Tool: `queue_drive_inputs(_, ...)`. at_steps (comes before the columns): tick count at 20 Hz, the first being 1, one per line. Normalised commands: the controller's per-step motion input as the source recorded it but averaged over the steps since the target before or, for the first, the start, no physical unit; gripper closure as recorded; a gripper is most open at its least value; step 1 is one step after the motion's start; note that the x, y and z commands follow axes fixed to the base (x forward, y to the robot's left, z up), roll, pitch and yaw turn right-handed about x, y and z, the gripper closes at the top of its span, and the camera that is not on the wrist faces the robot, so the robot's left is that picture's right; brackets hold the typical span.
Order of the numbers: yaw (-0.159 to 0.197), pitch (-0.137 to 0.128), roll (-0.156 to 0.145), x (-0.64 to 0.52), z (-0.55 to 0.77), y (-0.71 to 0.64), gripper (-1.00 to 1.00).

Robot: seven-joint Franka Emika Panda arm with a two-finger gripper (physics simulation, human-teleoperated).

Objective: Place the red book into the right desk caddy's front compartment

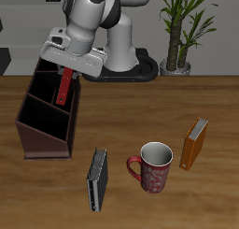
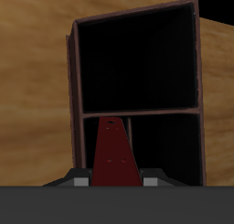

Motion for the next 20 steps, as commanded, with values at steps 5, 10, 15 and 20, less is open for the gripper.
queue_drive_inputs(5,-0.004,0.018,0.004,-0.06,-0.09,0.03,1.0)
queue_drive_inputs(10,-0.002,0.034,-0.018,-0.03,-0.17,-0.08,1.0)
queue_drive_inputs(15,-0.035,0.02,-0.019,-0.07,-0.1,-0.07,1.0)
queue_drive_inputs(20,-0.004,0.03,-0.002,-0.04,-0.17,0.01,1.0)
